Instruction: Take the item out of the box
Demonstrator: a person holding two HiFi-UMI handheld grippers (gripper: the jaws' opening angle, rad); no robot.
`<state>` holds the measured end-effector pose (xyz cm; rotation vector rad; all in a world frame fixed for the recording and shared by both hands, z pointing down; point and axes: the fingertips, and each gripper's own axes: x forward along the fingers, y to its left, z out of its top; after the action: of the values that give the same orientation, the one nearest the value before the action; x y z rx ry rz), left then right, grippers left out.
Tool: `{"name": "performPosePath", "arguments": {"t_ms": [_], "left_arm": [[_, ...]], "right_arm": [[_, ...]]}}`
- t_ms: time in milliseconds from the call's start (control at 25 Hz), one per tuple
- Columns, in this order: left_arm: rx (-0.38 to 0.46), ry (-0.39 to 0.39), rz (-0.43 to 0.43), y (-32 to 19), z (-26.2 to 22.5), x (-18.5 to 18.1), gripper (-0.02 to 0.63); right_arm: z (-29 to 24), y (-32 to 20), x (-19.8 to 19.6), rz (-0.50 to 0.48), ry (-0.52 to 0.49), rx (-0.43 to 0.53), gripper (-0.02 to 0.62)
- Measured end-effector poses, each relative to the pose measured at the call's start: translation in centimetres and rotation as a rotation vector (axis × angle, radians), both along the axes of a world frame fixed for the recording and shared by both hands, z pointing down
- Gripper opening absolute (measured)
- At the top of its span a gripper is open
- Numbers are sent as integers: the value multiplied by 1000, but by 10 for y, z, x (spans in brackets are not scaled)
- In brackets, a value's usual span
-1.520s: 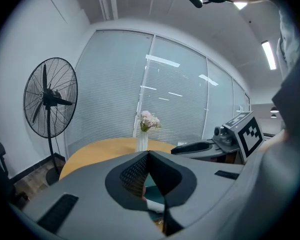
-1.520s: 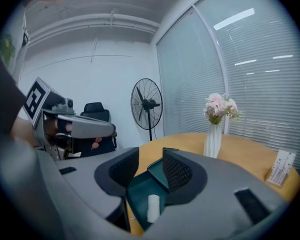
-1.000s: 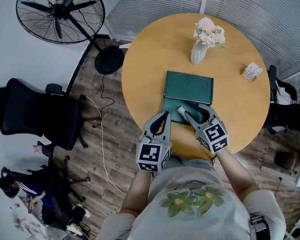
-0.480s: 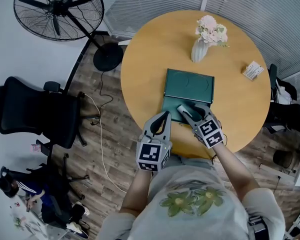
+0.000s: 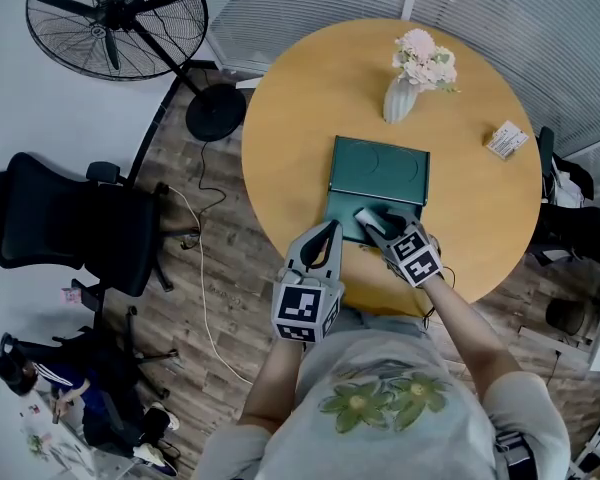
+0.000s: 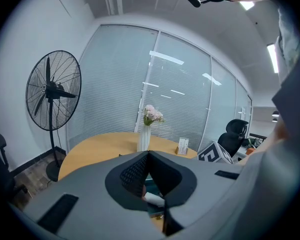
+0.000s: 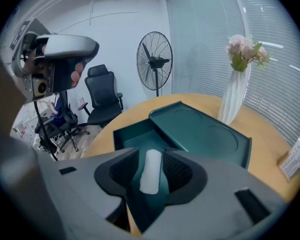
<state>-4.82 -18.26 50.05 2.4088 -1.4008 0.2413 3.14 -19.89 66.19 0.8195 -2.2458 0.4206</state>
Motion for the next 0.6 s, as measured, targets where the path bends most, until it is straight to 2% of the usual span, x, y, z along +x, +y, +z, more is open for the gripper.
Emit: {"name": "performPosePath", "arguments": {"t_ms": [480, 560, 600], "left_arm": [[-6, 3, -4, 3, 3, -4, 2], [-8, 4, -3, 4, 3, -4, 2], [-10, 4, -3, 5, 4, -4, 2]], "right_arm": [[39, 2, -2, -25, 94, -96, 153], [45, 4, -2, -30, 107, -123, 210], [47, 5, -2, -33, 114, -133, 212]]}}
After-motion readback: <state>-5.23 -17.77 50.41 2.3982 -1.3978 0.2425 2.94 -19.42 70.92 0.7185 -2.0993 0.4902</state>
